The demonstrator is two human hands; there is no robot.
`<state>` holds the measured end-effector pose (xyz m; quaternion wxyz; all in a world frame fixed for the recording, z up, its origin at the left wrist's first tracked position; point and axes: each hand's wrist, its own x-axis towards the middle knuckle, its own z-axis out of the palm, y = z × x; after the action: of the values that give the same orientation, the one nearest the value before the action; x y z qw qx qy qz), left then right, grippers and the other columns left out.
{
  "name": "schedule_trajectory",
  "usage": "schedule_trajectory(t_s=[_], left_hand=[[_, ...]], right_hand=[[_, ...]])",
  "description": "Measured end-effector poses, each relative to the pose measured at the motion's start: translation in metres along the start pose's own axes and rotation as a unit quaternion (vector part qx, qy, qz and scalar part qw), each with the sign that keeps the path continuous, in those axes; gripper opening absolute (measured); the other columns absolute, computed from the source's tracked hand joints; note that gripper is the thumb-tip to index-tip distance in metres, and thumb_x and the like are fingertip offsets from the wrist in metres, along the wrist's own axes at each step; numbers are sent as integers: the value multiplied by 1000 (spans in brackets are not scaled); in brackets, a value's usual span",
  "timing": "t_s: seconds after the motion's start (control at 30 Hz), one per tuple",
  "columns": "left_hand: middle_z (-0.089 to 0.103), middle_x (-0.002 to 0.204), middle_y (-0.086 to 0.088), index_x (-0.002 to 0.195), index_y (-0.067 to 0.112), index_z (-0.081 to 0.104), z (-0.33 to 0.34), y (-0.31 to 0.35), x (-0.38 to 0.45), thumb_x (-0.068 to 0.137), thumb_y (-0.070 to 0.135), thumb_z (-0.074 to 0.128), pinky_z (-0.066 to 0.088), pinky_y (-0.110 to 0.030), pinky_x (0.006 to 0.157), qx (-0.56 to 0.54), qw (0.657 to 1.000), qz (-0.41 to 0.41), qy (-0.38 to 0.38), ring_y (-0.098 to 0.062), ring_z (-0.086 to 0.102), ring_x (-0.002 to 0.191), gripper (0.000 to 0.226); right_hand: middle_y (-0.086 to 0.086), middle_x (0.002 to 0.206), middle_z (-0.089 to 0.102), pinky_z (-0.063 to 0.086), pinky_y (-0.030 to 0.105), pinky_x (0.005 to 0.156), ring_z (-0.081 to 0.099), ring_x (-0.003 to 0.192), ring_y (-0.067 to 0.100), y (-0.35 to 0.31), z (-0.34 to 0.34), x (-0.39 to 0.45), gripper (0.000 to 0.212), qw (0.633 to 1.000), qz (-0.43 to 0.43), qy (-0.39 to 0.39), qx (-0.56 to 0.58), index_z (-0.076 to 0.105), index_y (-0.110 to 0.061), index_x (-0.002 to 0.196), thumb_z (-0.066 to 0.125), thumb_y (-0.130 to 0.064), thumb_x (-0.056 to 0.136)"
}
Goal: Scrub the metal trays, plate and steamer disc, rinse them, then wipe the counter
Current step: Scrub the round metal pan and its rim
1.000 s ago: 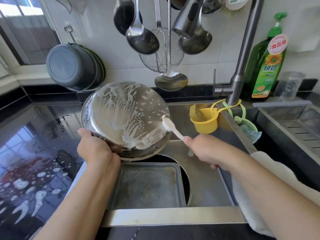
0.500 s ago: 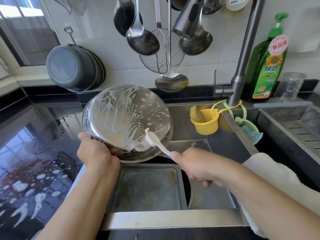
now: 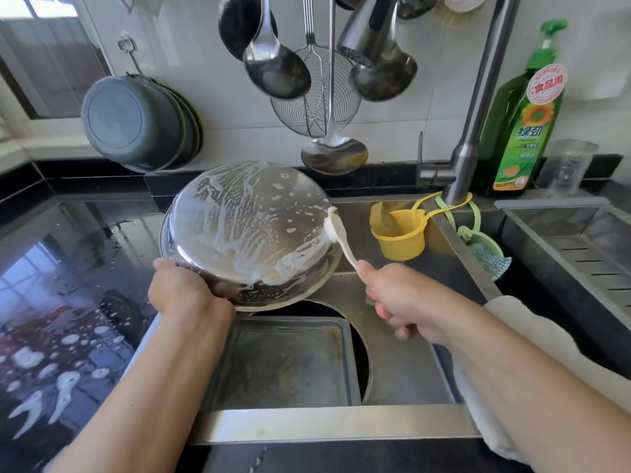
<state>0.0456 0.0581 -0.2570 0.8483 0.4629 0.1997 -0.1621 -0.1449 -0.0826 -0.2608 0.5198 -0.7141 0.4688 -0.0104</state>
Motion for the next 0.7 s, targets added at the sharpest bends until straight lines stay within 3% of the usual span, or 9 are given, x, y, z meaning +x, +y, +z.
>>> schedule_trajectory(t_s=[0.1,0.27,0.37,0.53,0.7], left_hand=[[36,34,8,66,20,34,1,2,-1,106,34,43,22,-13,39,-4,1000,-5,3,-13,29,26,44],[34,40,8,63,21,30,1,-5,0,103,28,44,21,-12,38,14,1000,-7,-7,-15,25,29,43],[40,39,8,66,22,36,2,-2,-1,105,31,42,22,-14,36,0,1000,-5,-9,-15,28,28,41],[50,56,0,77,17,52,0,4,7,108,30,36,26,-13,39,-33,999,-18,3,-13,30,30,37],[48,58,2,70,21,45,1,-2,2,107,34,42,25,-14,40,-6,1000,-4,15,-16,33,41,40]], right_hand=[[-3,52,29,23,25,49,18,40,14,-2,8,-2,50,996,4,-31,81,37,-22,72,34,-60,104],[-4,49,28,21,25,48,16,38,13,-7,-6,3,54,984,26,-11,178,41,-21,67,35,-60,104],[-5,50,28,22,24,47,15,40,13,-3,1,-6,55,986,24,-55,154,38,-23,65,32,-61,104],[-4,53,26,23,22,45,15,42,12,-6,23,-20,56,983,5,-148,106,34,-24,64,28,-63,104],[-5,50,29,25,22,46,17,38,11,-6,8,-9,53,982,8,-98,162,40,-21,68,32,-58,106]])
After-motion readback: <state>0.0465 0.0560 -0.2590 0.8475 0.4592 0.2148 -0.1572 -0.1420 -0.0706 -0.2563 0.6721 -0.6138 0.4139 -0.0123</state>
